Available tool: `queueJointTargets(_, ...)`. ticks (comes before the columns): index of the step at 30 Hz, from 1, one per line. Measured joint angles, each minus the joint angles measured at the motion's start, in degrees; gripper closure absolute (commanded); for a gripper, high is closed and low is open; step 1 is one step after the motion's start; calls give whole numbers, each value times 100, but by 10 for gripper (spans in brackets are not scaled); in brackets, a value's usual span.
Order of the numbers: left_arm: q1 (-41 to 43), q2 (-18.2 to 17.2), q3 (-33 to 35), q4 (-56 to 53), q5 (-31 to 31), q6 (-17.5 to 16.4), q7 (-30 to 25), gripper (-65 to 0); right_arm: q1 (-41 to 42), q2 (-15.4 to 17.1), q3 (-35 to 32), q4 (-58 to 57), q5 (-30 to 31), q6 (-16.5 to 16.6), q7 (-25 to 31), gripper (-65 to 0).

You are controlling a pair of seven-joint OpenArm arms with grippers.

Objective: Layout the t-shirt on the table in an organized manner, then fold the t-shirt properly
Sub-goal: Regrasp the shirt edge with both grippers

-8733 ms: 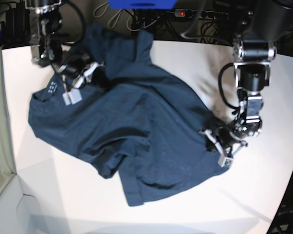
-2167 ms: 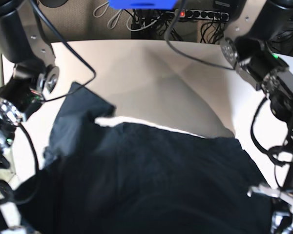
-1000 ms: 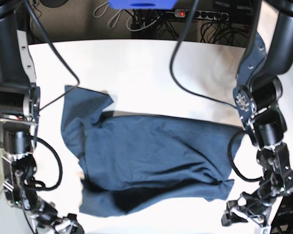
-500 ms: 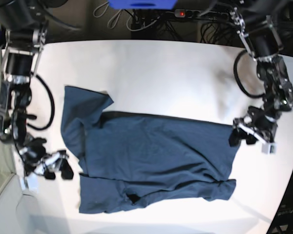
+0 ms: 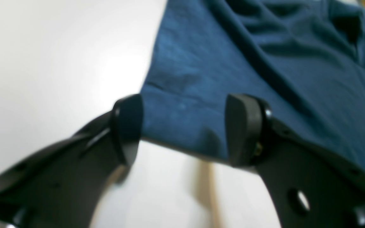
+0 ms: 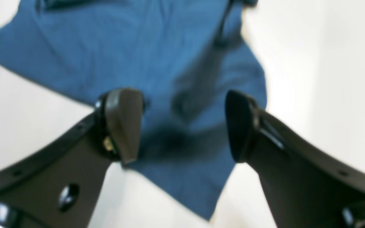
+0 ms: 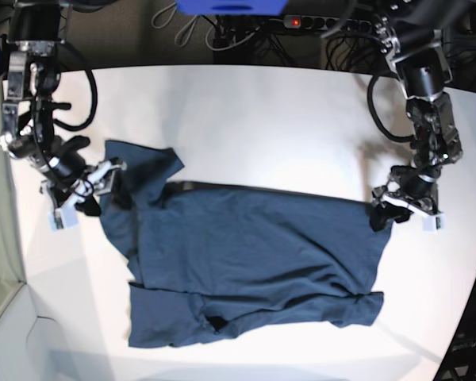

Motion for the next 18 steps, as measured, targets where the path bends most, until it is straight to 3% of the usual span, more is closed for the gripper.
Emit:
queueJointTargets(5,2,0,-13,-72,20,4,-59,-395,-317,-85,232,122,22,17,11,-418)
queueJointTargets(18,42,39,-387,-63,804,-37,-195,-394,-490,-70,238,-160,20,17,35,-418)
